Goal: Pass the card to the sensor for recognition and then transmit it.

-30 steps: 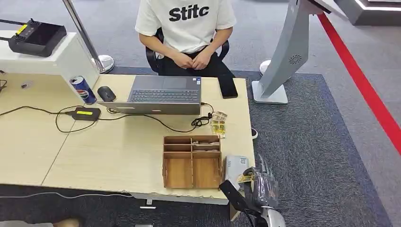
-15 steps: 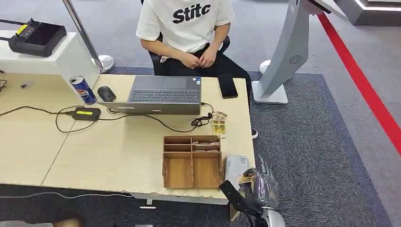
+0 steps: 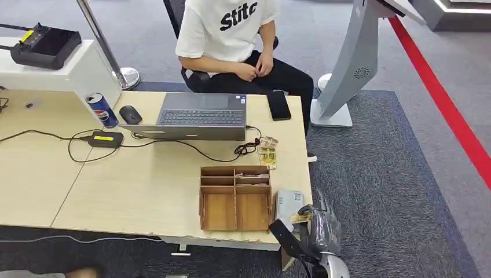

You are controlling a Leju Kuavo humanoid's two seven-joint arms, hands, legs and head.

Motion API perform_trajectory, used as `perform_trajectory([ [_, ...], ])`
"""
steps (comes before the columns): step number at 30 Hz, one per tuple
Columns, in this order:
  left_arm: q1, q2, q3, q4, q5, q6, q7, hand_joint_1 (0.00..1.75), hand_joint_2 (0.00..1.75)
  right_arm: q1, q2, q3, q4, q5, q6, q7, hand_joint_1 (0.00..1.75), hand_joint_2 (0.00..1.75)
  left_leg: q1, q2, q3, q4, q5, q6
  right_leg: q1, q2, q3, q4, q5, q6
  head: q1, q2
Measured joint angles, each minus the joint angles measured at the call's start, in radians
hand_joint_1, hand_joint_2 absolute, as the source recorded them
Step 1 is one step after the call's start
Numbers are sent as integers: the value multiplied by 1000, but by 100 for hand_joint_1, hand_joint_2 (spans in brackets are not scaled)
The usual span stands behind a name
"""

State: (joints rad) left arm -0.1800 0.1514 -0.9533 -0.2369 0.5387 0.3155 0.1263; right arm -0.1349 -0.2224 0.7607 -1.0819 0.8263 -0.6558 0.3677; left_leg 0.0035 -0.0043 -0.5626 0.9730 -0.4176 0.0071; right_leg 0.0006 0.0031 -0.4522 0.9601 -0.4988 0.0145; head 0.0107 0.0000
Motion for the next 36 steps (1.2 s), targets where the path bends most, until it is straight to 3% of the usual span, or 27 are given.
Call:
perform_trajectory([
  [8, -2, 0, 0, 0, -6, 0, 0, 0, 175, -28, 1, 0, -23, 13, -5, -3, 175, 175, 0, 0, 0, 0, 0, 0, 0, 0, 0, 0, 0, 0, 0, 0],
  [14, -8, 0, 0, 0, -25, -11, 6, 0, 175, -59, 12, -1, -59, 68, -2, -44, 175, 175, 0, 0, 0, 0, 0, 0, 0, 0, 0, 0, 0, 0, 0, 0],
  [23, -33, -5, -1, 0, -63, -31, 27, 0, 175, -165, 122, -6, -120, 102, 19, -175, 175, 175, 0, 0, 0, 0, 2, -1, 1, 0, 0, 1, 0, -1, 0, 0],
  [36, -48, -12, -1, 0, -89, -43, 41, 0, 175, -232, 224, -5, -124, 94, 19, -236, 175, 175, 0, 0, 0, 0, 2, -1, 0, 0, 0, 1, 1, -1, 0, 0],
])
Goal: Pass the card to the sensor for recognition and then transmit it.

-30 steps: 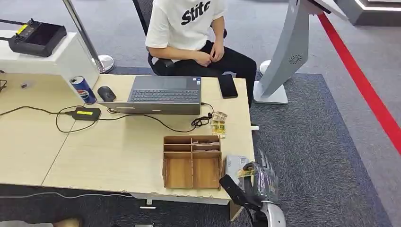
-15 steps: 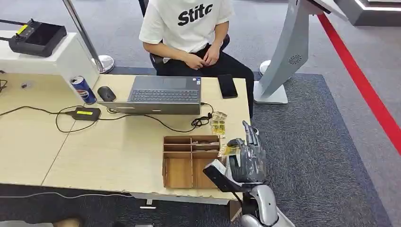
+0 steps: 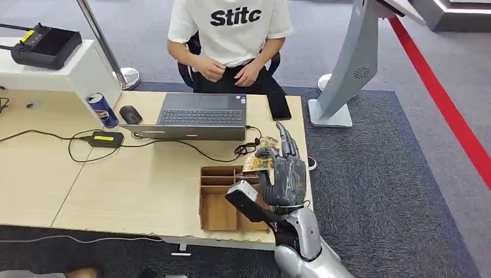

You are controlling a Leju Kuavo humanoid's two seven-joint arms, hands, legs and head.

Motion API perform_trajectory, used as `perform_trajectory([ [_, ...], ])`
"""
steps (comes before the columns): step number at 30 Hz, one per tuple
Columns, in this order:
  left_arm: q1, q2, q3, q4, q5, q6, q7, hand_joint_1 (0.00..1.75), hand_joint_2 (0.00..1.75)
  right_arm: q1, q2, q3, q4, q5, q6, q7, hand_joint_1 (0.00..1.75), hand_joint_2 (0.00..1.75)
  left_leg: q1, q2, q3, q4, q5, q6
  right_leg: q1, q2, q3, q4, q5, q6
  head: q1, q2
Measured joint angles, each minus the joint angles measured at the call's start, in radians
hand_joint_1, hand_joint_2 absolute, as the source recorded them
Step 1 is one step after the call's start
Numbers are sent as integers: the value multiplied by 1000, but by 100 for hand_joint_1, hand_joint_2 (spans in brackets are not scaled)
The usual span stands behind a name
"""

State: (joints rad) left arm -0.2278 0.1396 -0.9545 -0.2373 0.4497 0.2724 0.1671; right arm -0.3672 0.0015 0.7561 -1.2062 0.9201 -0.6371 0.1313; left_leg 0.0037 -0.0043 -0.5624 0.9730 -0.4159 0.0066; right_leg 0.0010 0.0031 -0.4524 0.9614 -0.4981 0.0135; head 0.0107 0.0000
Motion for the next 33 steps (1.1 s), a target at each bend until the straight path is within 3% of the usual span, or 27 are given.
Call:
perform_trajectory([
  [17, -24, -14, -2, 0, -40, -18, 15, 0, 175, -123, 126, 5, 74, -37, -5, -44, 175, 175, 0, 0, 0, 0, 1, 0, 0, 0, 0, 0, 0, 0, 0, 0],
  [33, -35, -20, -4, -1, -52, -27, 17, 0, 175, -169, 164, 5, 137, -57, -5, -54, 175, 175, 0, 0, 0, 0, 1, 0, 0, 0, 0, 0, 0, 0, 0, 0],
])
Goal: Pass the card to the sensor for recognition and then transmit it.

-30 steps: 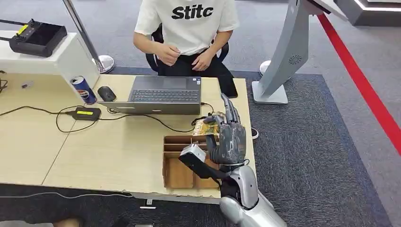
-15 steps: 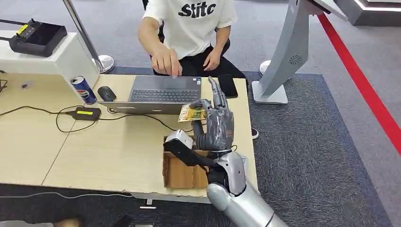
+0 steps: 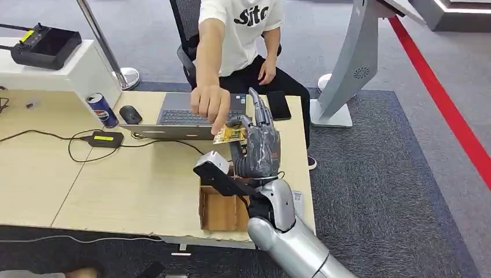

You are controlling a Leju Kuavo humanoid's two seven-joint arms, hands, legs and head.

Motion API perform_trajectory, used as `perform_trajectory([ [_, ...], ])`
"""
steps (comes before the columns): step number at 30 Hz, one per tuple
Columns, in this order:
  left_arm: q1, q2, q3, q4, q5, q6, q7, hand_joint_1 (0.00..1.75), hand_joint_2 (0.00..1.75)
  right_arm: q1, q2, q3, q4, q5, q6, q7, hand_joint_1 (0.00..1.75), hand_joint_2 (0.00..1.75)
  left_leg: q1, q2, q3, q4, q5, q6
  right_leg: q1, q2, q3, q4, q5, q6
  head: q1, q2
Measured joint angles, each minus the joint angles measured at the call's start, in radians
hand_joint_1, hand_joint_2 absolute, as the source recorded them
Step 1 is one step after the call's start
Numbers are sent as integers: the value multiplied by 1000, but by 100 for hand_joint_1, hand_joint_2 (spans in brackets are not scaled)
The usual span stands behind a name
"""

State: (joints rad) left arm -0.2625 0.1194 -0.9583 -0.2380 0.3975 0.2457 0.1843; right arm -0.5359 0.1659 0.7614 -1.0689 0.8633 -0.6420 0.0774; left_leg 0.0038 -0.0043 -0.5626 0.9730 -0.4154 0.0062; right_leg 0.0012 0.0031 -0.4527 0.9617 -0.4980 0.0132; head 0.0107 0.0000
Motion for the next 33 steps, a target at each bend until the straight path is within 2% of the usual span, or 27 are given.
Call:
perform_trajectory([
  [10, -1, -4, 0, 0, -6, -3, 0, 0, 175, -21, 14, 0, 37, -8, -1, -10, 175, 175, 0, 0, -1, 0, 0, 0, 0, 0, -1, 0, 0, 0, 0, 0],
  [11, -1, -4, 0, 0, -6, -3, 0, 0, 175, -22, 16, 0, 40, -8, -1, -10, 12, 175, 0, 0, -1, 0, 0, 0, 0, 0, -1, 0, 0, 0, 0, 0],
  [12, -1, -4, 0, 0, -8, -3, 0, 0, 175, -23, 16, 0, 42, -8, -1, -11, 0, 175, 0, 0, -1, 0, 0, 0, 0, 0, -1, 0, 0, 0, 0, 0],
  [33, -2, -7, 0, 0, -16, -4, -2, 0, 175, -21, 20, 0, 55, -16, -10, -13, 0, 175, 0, 0, -1, 0, 0, 0, 0, 0, -1, 0, 0, 0, 0, 0],
])
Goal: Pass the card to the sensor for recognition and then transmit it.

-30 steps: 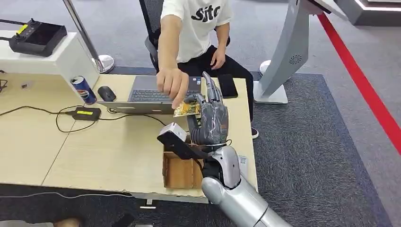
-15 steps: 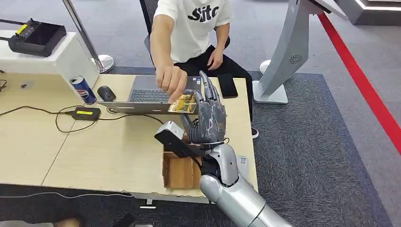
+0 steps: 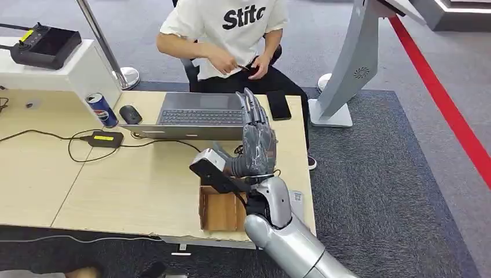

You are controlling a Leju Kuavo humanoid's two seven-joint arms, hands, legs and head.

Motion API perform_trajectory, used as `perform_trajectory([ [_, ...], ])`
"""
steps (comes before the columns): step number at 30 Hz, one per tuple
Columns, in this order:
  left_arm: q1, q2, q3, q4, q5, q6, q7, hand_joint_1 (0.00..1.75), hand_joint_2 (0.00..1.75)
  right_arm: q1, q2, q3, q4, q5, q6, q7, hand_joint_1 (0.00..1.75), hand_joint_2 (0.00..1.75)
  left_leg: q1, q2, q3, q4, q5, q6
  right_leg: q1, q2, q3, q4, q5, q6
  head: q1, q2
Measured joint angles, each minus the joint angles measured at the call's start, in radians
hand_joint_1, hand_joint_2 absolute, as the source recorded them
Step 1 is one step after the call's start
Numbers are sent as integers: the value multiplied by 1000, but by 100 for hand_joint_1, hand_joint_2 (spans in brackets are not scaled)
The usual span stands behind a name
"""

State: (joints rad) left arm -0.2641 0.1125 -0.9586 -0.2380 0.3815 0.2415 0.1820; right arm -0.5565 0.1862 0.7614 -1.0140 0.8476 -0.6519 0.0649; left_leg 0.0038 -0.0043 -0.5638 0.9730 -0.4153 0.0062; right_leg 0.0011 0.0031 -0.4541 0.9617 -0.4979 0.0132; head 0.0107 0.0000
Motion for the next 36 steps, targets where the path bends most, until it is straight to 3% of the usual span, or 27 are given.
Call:
perform_trajectory([
  [12, 1, 0, 0, 0, -2, 1, -1, 0, 175, 11, -3, 0, -7, -18, 10, 0, 0, 175, 0, 0, 0, 0, 0, 0, 0, 0, 0, 0, 0, 0, 0, 0],
  [20, 9, 1, 3, 0, -3, 5, -13, 0, 175, 66, -30, 0, -77, -156, 112, -22, 0, 175, 0, 0, 0, 0, 0, 0, 0, 0, 0, 0, 0, 0, 0, 0],
  [25, 17, 3, 5, 0, -5, 5, -18, 0, 175, 106, -58, 0, -138, -177, 163, -28, 0, 175, 0, 0, 0, 0, 0, 0, 0, 0, 0, 0, 0, 0, 0, 0],
  [36, 30, 10, 22, 0, -5, 14, -20, 0, 175, 177, -135, 1, -259, -80, 179, 59, 0, 175, 0, 0, 0, 0, 0, 0, 0, 0, 0, 0, 0, 0, 0, 0],
])
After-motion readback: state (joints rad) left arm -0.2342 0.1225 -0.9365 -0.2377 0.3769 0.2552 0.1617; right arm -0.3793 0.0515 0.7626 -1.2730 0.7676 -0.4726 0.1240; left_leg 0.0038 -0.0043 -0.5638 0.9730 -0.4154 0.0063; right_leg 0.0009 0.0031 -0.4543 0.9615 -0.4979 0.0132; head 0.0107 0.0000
